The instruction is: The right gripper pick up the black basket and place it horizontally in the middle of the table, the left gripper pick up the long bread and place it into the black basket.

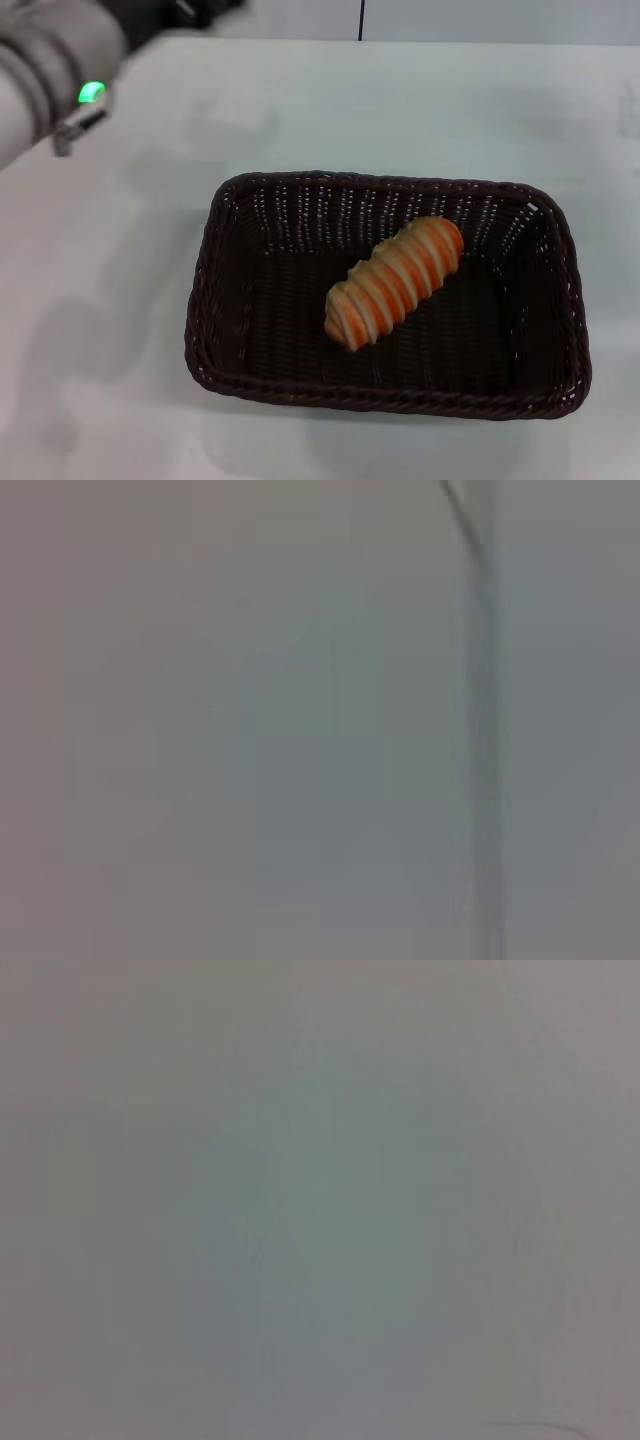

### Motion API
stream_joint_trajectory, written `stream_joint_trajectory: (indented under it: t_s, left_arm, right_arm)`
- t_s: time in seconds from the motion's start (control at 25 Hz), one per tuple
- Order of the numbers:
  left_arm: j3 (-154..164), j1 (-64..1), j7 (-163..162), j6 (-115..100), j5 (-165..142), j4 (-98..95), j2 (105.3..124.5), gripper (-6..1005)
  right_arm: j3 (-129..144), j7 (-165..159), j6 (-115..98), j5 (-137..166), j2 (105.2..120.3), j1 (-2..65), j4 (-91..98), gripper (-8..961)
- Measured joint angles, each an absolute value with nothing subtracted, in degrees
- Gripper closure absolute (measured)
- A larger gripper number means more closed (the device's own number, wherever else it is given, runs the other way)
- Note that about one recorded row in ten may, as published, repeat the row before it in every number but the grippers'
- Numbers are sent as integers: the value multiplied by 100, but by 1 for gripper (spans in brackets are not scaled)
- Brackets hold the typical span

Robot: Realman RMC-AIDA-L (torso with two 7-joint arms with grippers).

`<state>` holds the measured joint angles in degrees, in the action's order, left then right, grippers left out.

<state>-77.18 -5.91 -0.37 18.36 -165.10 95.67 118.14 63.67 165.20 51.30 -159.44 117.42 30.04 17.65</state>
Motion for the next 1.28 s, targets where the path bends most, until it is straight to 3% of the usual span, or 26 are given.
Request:
stream_joint_trajectory:
  t_s: [0.2,0.56,0.88,1.12,1.28]
  left_arm:
    - [-7763,-86,-354,-2231,-16488,7851,11810,133]
    - [-8533,-506,-1771,-6083,-16529,4730,11794,135]
    - [-9229,-1015,-1904,-6606,-16536,2973,11793,135]
    - [-9327,-1078,-1858,-6633,-16540,2717,11788,135]
    - [-9356,-1077,-1854,-6647,-16542,2691,11786,135]
  right_arm:
    - [6144,16522,5128,-15941,11817,3086,1708,752]
    - [5936,16523,5113,-15954,11899,3101,1633,751]
    - [5921,16487,5146,-15959,11914,3110,1494,752]
    - [5944,16468,5217,-15963,11925,3046,1437,741]
    - [5875,16461,5419,-15994,11930,2950,1387,606]
